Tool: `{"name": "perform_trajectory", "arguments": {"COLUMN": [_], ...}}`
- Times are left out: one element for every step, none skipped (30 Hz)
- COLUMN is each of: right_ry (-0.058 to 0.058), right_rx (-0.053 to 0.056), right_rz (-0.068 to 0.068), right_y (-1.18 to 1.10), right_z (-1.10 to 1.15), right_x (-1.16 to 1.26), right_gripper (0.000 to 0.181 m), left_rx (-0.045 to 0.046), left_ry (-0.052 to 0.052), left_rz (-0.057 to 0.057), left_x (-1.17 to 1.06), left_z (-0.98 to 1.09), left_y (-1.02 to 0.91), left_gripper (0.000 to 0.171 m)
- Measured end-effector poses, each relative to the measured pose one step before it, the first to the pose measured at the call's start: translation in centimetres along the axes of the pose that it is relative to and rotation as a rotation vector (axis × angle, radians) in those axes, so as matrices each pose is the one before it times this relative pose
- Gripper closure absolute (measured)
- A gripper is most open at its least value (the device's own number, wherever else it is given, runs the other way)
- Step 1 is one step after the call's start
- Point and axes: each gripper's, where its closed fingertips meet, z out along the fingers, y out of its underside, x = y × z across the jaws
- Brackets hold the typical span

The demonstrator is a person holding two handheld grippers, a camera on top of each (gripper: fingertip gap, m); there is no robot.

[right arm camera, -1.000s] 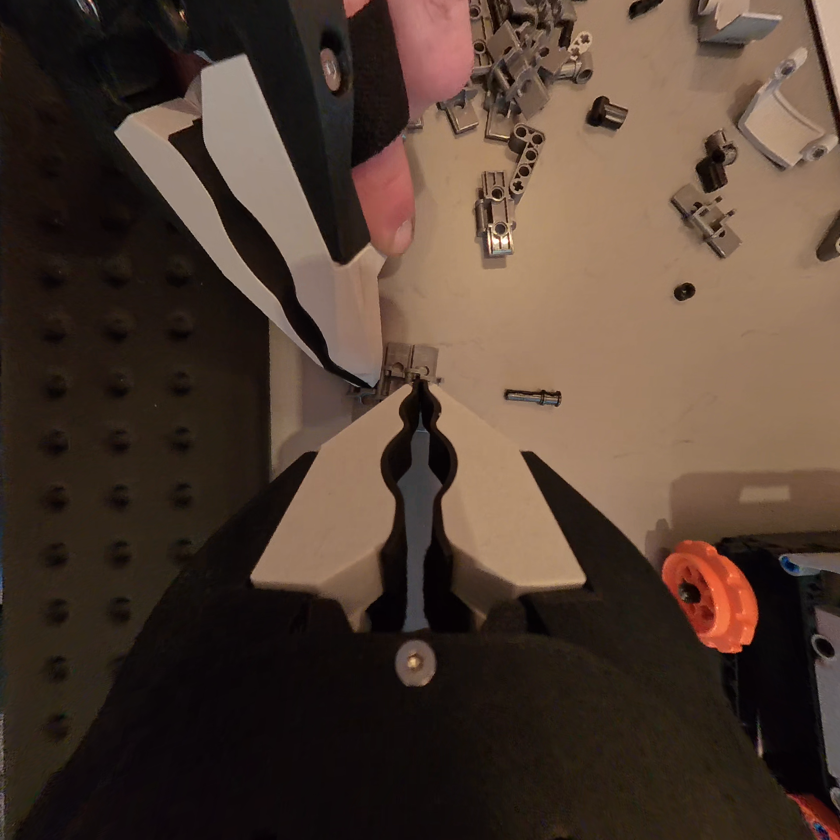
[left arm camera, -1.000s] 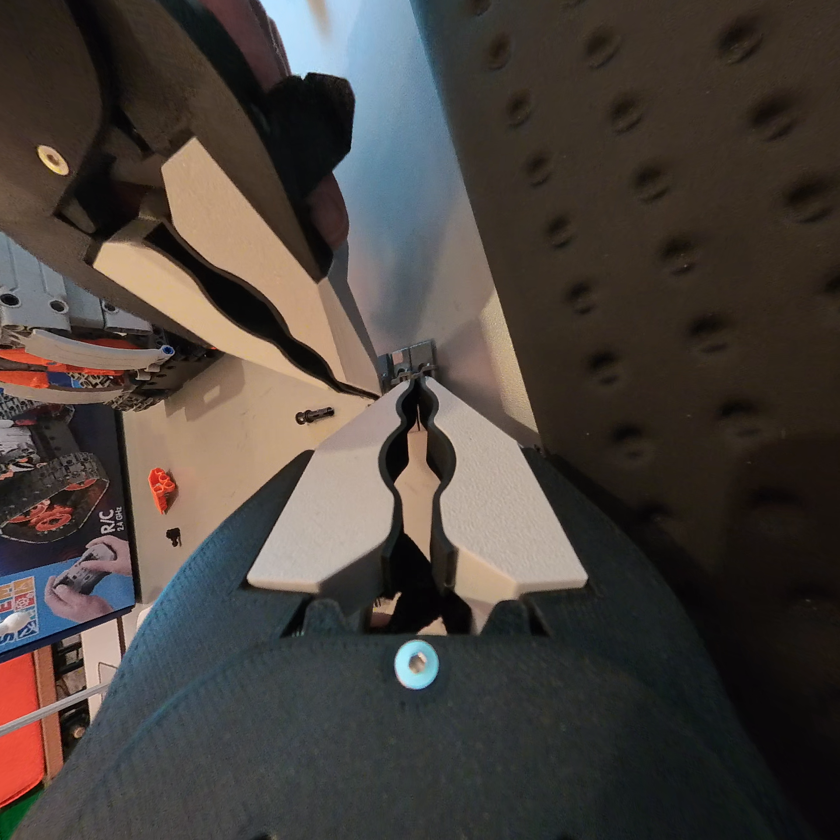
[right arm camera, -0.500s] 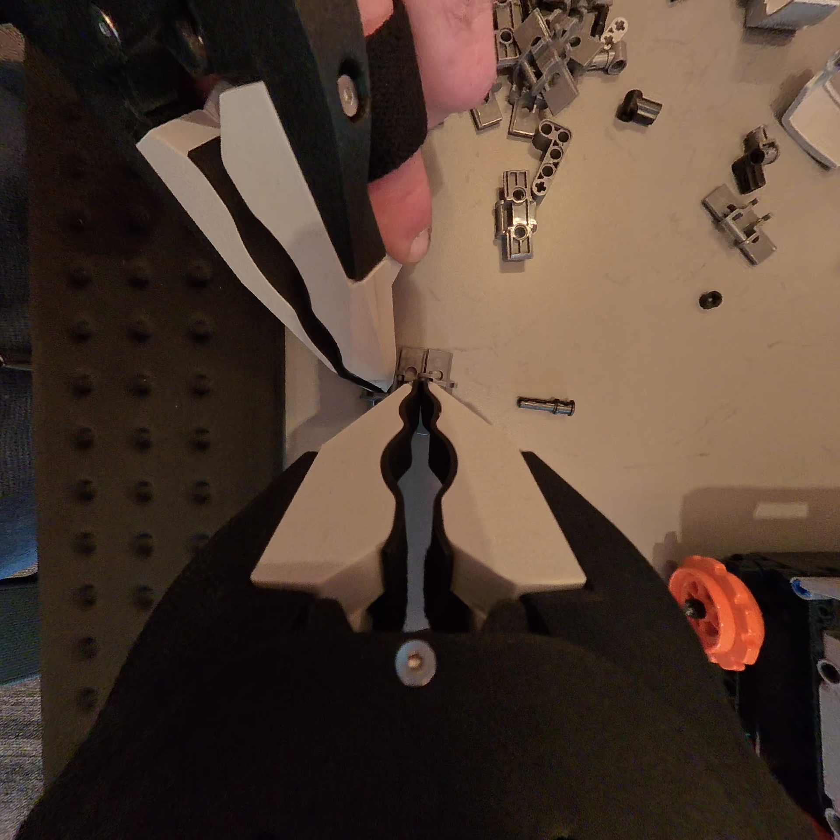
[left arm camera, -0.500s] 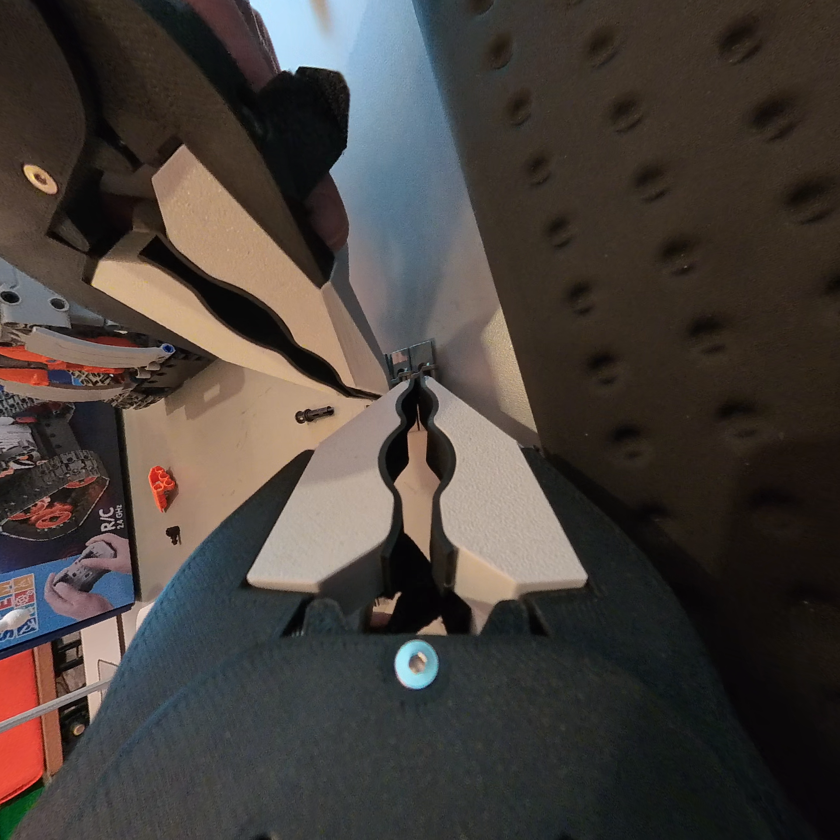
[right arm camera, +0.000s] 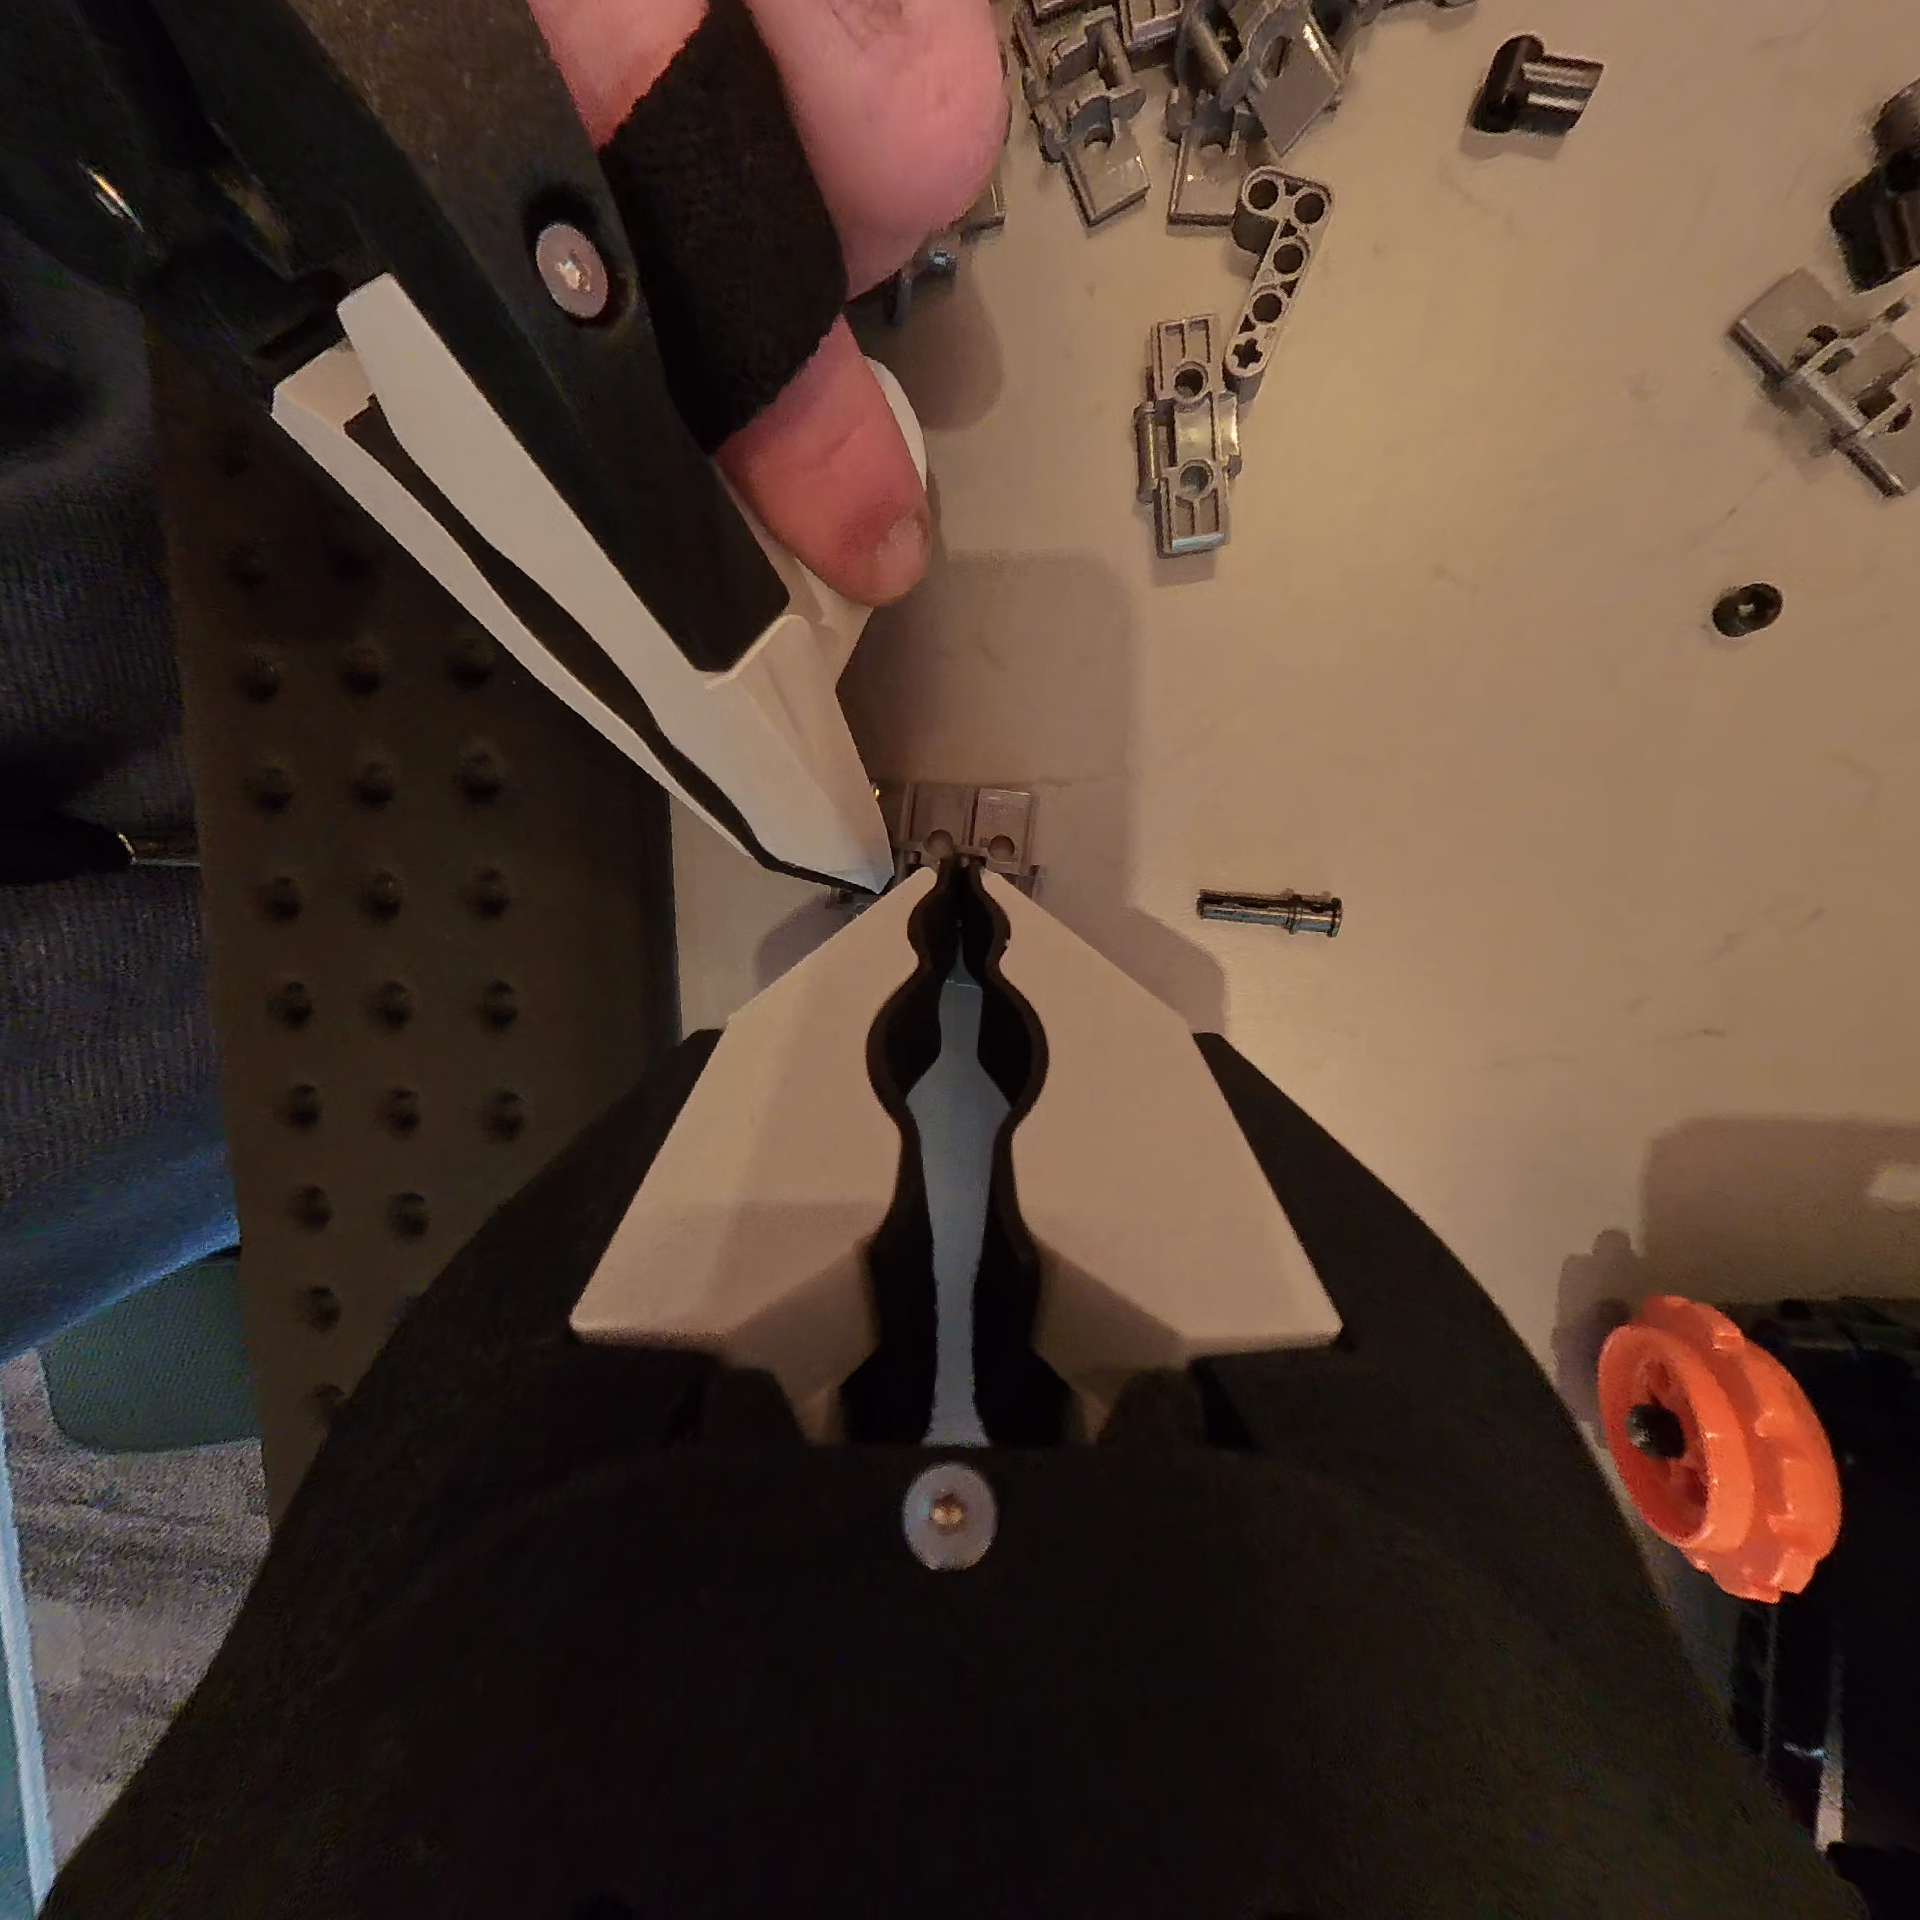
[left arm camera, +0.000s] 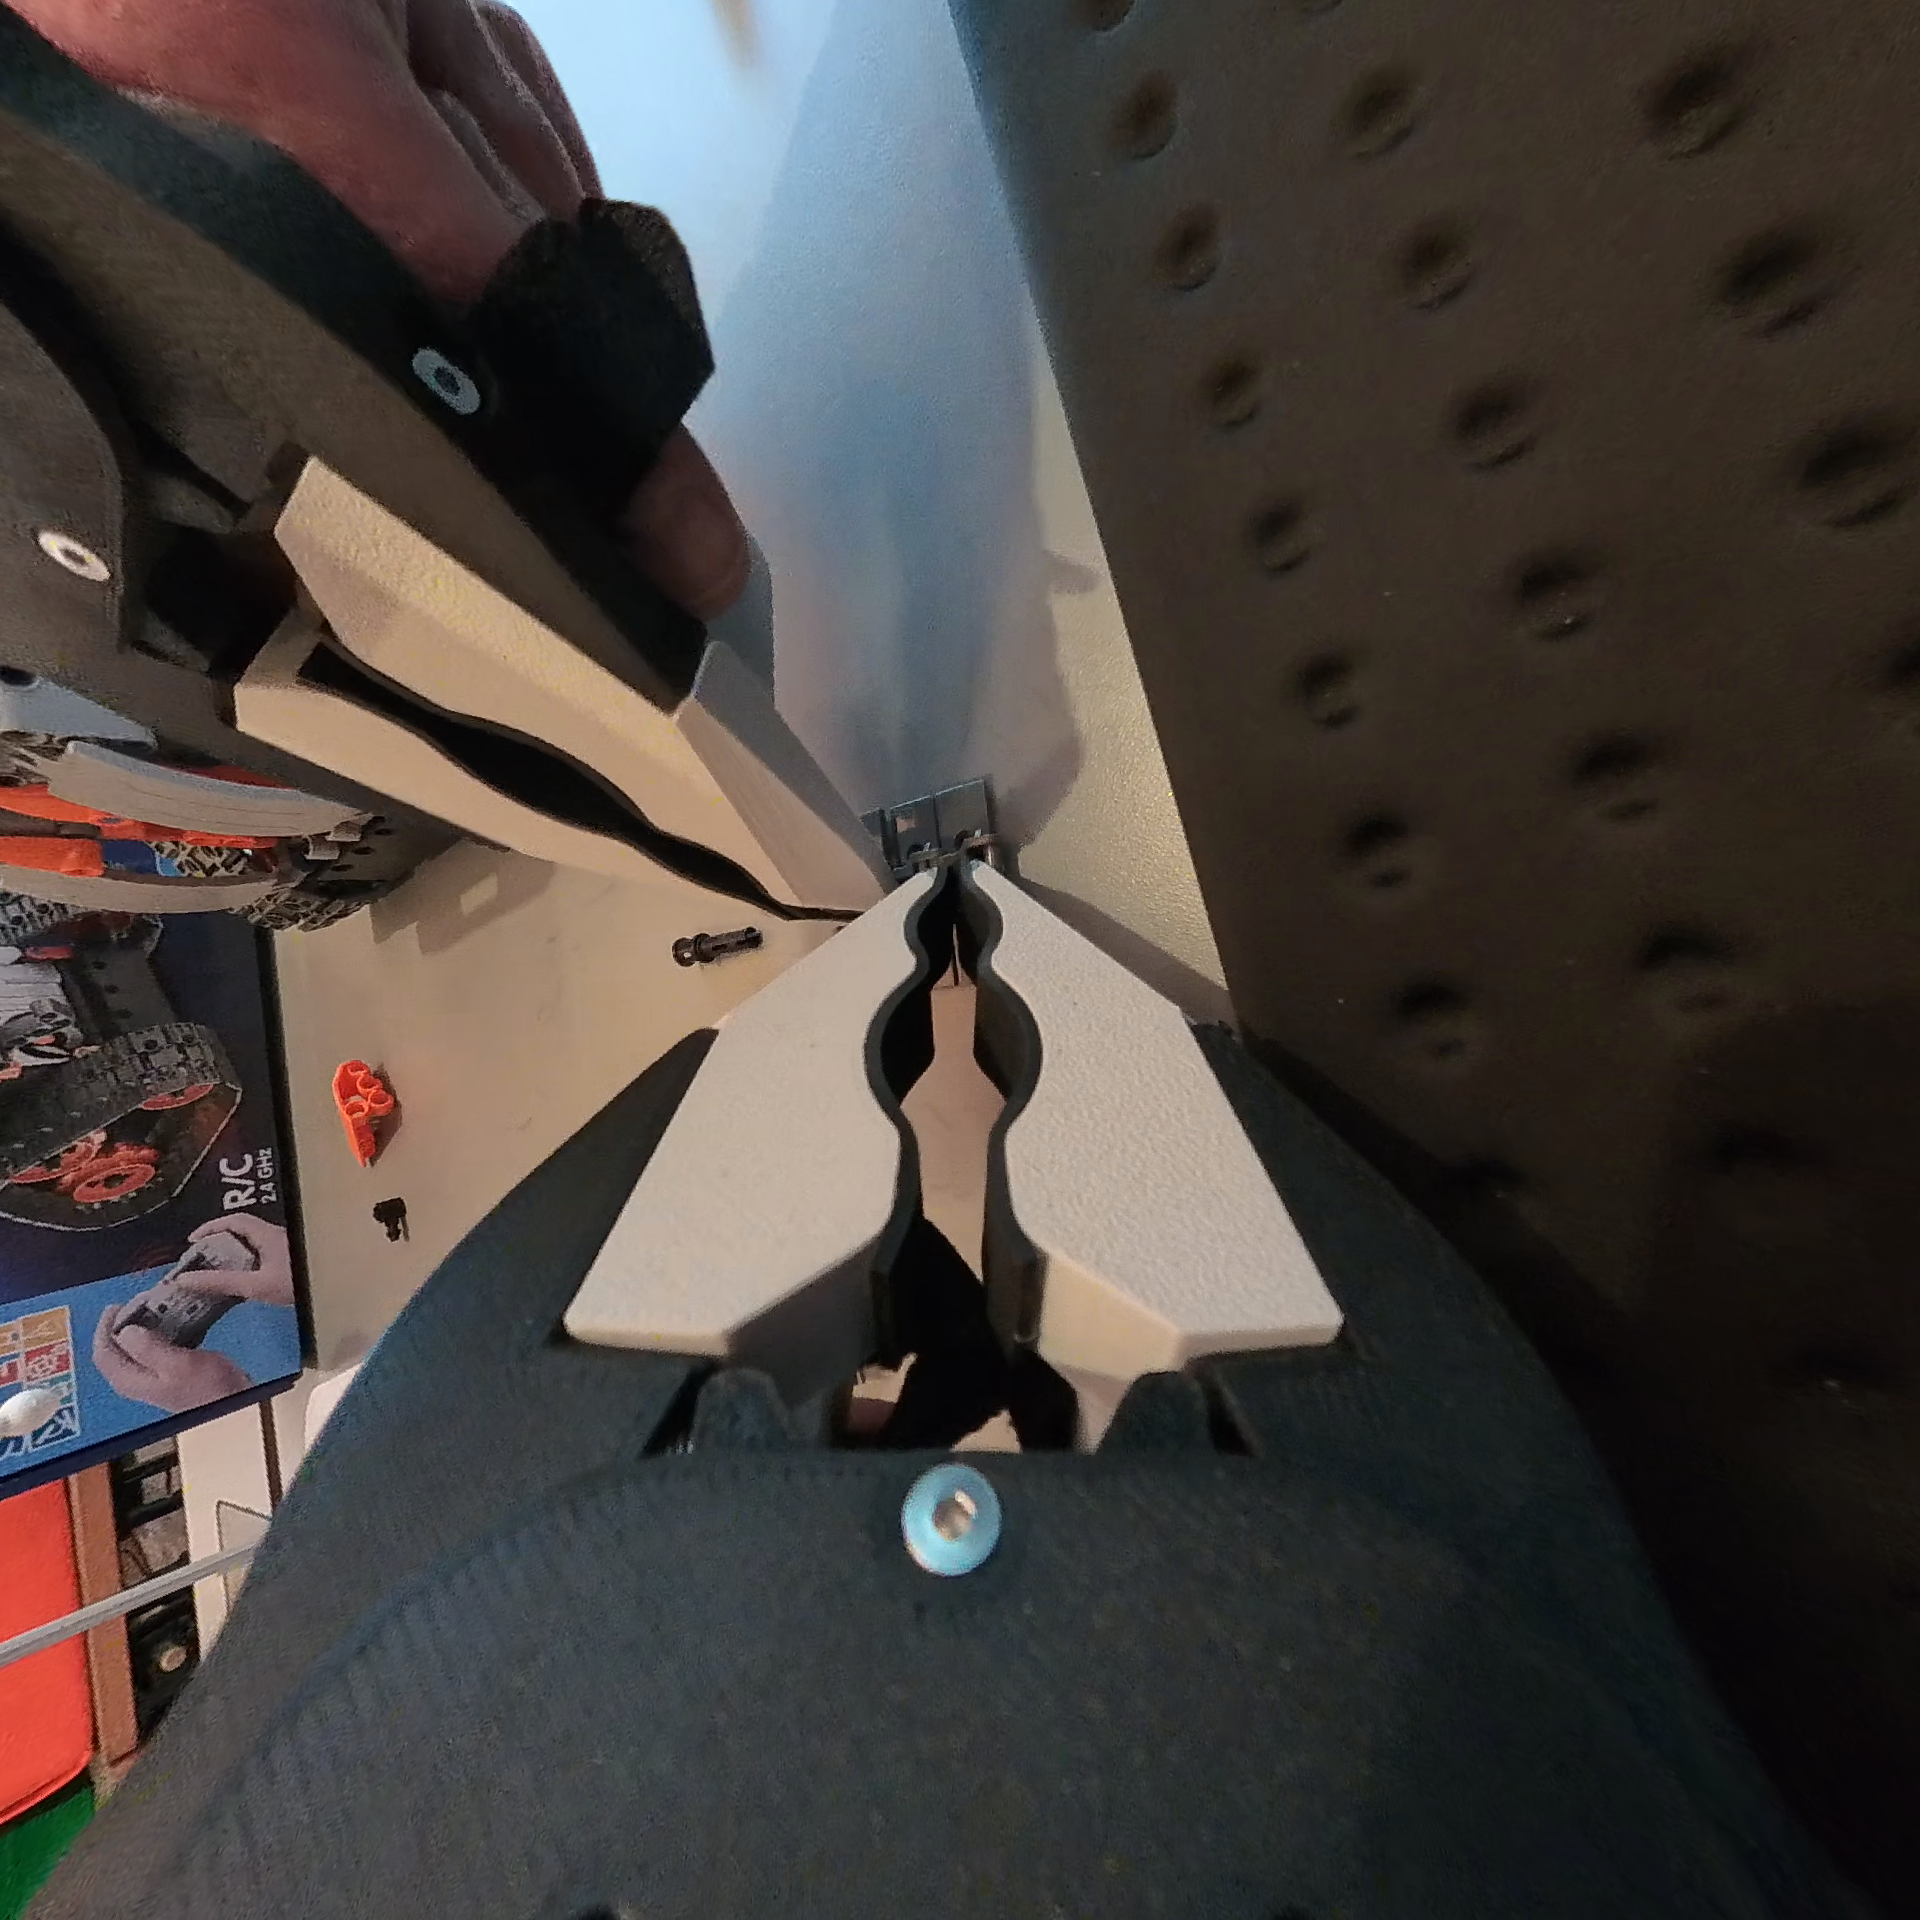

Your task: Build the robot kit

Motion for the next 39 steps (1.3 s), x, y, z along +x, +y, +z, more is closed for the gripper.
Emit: {"name": "perform_trajectory", "arguments": {"right_ry": [-0.0044, -0.0062, -0.0051, -0.0039, -0.0032, -0.0057, -0.0119, -0.0158, -0.0138, -0.0091, -0.0046, -0.0076, -0.0101, 0.0015, 0.0177, 0.0195, 0.0117, 0.0079, 0.0158, 0.0145, 0.0031, 0.0008, 0.003, -0.003, -0.0043, -0.002, -0.0006, 0.0021, 0.0052, 0.0055, 0.0001, -0.0057, -0.0052, -0.0005, -0.0038, -0.0138, -0.0146, -0.0085, -0.0099], "right_rx": [-0.0099, -0.0101, -0.0114, -0.0139, -0.0172, -0.0182, -0.0155, -0.0129, -0.014, -0.0163, -0.0144, -0.0072, 0.0017, 0.007, 0.0105, 0.0171, 0.0249, 0.0245, 0.0228, 0.0183, 0.0114, 0.0013, -0.0074, -0.0078, -0.0064, -0.0064, -0.0088, -0.0109, -0.0122, -0.0126, -0.0102, -0.0053, -0.0024, -0.0032, -0.0023, 0.0027, 0.0047, 0.0033, 0.0067], "right_rz": [-0.0014, 0.0004, -0.0014, -0.0035, -0.0057, -0.0059, -0.0026, -0.0003, -0.003, -0.0049, -0.0052, 0.0006, 0.0053, -0.0015, -0.0108, -0.0018, -0.0011, 0.0002, 0.0062, 0.0011, -0.0051, -0.0054, -0.0056, -0.0047, -0.0029, -0.002, -0.0039, -0.0011, -0.0042, -0.0056, 0.0004, 0.0055, 0.0078, 0.003, 0.0048, 0.0142, 0.0151, 0.0105, 0.0126], "right_y": [0.017, 0.009, 0.007, 0.01, 0.012, 0.002, 0.007, 0.011, 0.009, -0.01, -0.017, -0.009, -0.01, -0.017, -0.025, -0.044, -0.046, 0.037, 0.023, -0.026, -0.048, 0.011, 0.084, 0.039, -0.006, -0.025, 0.007, 0.035, 0.028, 0.032, 0.02, 0.027, -0.005, -0.007, -0.002, -0.015, 0.002, 0.006, 0.001], "right_z": [0.009, 0.004, 0.007, 0.002, 0.003, 0.006, 0.012, 0.002, 0.007, 0.006, 0.01, 0.008, 0.001, 0.002, -0.013, -0.035, -0.073, -0.139, -0.18, -0.143, -0.014, 0.049, 0.058, 0.037, 0.018, 0.049, 0.101, 0.059, 0.025, 0.019, 0.003, 0.006, 0.008, 0.013, -0.006, 0.001, 0.007, 0.003, 0.007], "right_x": [0.006, 0.01, 0.016, 0.001, -0.005, -0.002, -0.002, 0.002, 0.001, -0.005, 0.005, 0.0, 0.014, 0.007, -0.003, -0.011, -0.058, 0.015, 0.194, 0.161, -0.043, -0.072, -0.031, -0.064, -0.05, -0.022, -0.066, -0.025, -0.022, -0.008, 0.013, 0.024, 0.029, 0.026, 0.007, 0.0, 0.004, -0.004, 0.004], "right_gripper": [0.181, 0.181, 0.181, 0.181, 0.181, 0.181, 0.181, 0.181, 0.181, 0.181, 0.181, 0.181, 0.181, 0.181, 0.181, 0.181, 0.181, 0.181, 0.181, 0.181, 0.181, 0.181, 0.181, 0.181, 0.181, 0.181, 0.181, 0.181, 0.181, 0.181, 0.181, 0.181, 0.181, 0.181, 0.181, 0.181, 0.181, 0.181, 0.181], "left_rx": [-0.00043, -0.00081, -0.00138, -0.00137, -0.00111, -0.00125, -0.00046, -0.00003, 0.00024, 0.00086, 0.00287, 0.0051, 0.00518, 0.00207, -0.00175, -0.00264, -0.00007, 0.00082, 0.0, 0.00125, 0.00206, 0.00181, 0.00111, -0.00019, -0.00082, -0.00061, -0.00033, 0.00041, 0.00038, 0.0002, -0.00023, 0.00016, -0.0001, -0.00021, -0.00016, -0.00124, -0.0015, -0.00122, -0.00128], "left_ry": [-0.0021, -0.0014, -0.0003, -0.0007, 0.001, 0.0031, 0.0021, 0.0007, 0.0004, 0.0013, 0.0022, 0.0034, 0.0041, 0.001, -0.0058, -0.0071, -0.0008, 0.0021, 0.0015, 0.0027, 0.0053, 0.0043, 0.0014, -0.0003, -0.0002, -0.001, -0.0009, -0.0012, 0.0002, 0.0016, 0.0016, 0.0002, -0.0016, -0.0024, -0.002, -0.0011, -0.0014, -0.002, -0.0016], "left_rz": [0.0006, -0.0002, -0.0001, 0.0018, -0.0004, -0.0036, -0.0011, -0.0005, -0.0023, -0.005, -0.0048, -0.0048, -0.0068, -0.0023, 0.0091, 0.0146, 0.0087, 0.0029, 0.0043, 0.0029, -0.0032, -0.0037, -0.0005, 0.0009, -0.0011, -0.0012, -0.0014, -0.0006, -0.0013, -0.0003, -0.0009, 0.0005, -0.0001, 0.0005, 0.0004, -0.0006, 0.0, 0.0002, -0.0002], "left_x": [-0.005, -0.005, 0.005, -0.008, 0.0, 0.008, 0.002, -0.003, 0.004, 0.012, 0.003, 0.01, -0.008, -0.003, -0.014, -0.014, 0.009, 0.009, 0.008, -0.001, 0.002, 0.004, -0.002, 0.002, 0.006, -0.01, 0.009, -0.002, 0.005, 0.007, -0.005, -0.006, -0.006, -0.007, -0.007, 0.001, -0.007, 0.002, -0.002], "left_z": [0.003, 0.007, -0.004, 0.01, -0.001, 0.013, -0.003, 0.007, -0.005, 0.007, 0.002, -0.003, 0.005, -0.012, -0.007, -0.008, -0.016, -0.008, 0.0, 0.002, 0.002, 0.007, 0.001, -0.009, 0.001, 0.003, 0.005, -0.011, 0.003, 0.001, -0.002, 0.008, 0.007, -0.009, 0.013, -0.009, 0.003, 0.005, 0.004], "left_y": [0.004, -0.004, -0.001, -0.009, 0.001, -0.009, 0.003, -0.014, 0.008, -0.008, 0.0, -0.011, 0.002, 0.009, -0.006, 0.014, -0.008, -0.011, 0.001, -0.006, -0.003, -0.003, 0.003, 0.0, -0.001, 0.004, 0.001, 0.004, 0.002, -0.004, 0.0, -0.007, 0.015, 0.002, -0.004, 0.002, 0.005, 0.003, -0.006], "left_gripper": [0.171, 0.171, 0.171, 0.171, 0.171, 0.171, 0.171, 0.171, 0.171, 0.171, 0.171, 0.171, 0.171, 0.171, 0.171, 0.171, 0.171, 0.171, 0.171, 0.171, 0.171, 0.171, 0.171, 0.171, 0.171, 0.171, 0.171, 0.171, 0.171, 0.171, 0.171, 0.171, 0.171, 0.171, 0.171, 0.171, 0.171, 0.171, 0.171]}}
